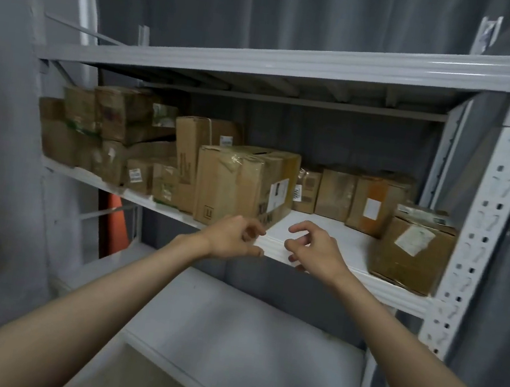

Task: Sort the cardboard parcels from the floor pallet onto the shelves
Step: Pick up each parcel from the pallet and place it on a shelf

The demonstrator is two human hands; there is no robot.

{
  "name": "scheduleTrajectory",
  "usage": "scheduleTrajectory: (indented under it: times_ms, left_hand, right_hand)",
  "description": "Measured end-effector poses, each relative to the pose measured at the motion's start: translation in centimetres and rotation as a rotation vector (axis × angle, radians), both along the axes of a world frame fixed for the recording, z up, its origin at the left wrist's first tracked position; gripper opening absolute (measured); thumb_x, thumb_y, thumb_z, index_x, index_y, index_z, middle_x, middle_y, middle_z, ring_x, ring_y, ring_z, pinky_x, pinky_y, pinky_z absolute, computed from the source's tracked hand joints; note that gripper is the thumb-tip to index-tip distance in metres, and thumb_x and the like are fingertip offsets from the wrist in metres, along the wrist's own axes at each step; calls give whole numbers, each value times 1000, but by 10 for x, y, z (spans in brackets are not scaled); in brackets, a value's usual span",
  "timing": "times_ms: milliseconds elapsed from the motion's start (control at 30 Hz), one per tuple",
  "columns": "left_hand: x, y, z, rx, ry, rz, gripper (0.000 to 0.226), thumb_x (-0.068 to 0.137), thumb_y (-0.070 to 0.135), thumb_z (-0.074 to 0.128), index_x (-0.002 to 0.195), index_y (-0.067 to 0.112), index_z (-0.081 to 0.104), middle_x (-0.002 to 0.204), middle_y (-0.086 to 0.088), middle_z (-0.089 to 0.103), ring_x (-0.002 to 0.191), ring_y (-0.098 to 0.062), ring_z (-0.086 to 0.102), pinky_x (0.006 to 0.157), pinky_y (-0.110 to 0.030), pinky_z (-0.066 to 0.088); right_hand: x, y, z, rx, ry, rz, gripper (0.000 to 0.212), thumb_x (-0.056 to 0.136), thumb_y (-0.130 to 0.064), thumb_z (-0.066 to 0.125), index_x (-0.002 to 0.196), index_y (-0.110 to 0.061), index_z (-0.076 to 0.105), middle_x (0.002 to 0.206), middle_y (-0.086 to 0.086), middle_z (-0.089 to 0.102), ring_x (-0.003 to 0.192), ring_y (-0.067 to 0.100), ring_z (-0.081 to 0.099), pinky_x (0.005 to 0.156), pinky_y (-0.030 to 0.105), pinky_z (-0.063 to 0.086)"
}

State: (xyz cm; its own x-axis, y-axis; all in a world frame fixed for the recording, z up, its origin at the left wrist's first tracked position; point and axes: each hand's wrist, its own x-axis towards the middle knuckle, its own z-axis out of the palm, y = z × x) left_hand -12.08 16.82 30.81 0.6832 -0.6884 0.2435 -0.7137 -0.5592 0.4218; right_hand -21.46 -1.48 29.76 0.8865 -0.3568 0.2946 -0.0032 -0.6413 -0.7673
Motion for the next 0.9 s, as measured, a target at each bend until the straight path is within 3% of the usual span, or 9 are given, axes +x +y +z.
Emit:
scheduleTrajectory:
  times_ms: [233,367,500,633,900]
  left_hand:
    - [46,40,4,-173,10,180,64,82,40,80,137,19,55,127,-1,58,101,-15,60,83,-27,47]
    - [67,47,3,-296,82,301,76,83,32,81,146,12,44,142,-8,49,122,-23,54,104,-39,48]
    - [84,50,2,-419,216,336,70,85,22,79,145,10,43,144,-7,52,132,-25,52,109,-36,44]
    - [98,49,6,-545,320,382,73,85,17,78,146,10,38,145,-9,52,134,-26,50,114,-42,41]
    - [118,47,7,-569,422,392,86,82,21,82,151,12,31,144,-8,53,133,-26,51,114,-43,42]
  right_hand:
    - [44,35,18,54,-8,80,44,94,-21,66,135,-17,48,98,3,66,92,19,64,74,38,61]
    - [67,38,24,102,-12,105,55,95,-23,66,143,-17,39,93,-1,59,87,13,60,81,41,59]
    - [91,40,24,124,-25,121,77,92,-30,72,153,-17,27,139,6,50,125,26,55,103,46,52]
    - [113,41,24,158,-37,125,91,87,-34,77,156,-17,19,150,10,42,137,30,45,111,51,45]
    - [133,32,16,247,-49,101,79,95,-33,66,156,-22,18,151,7,41,138,30,44,111,54,44]
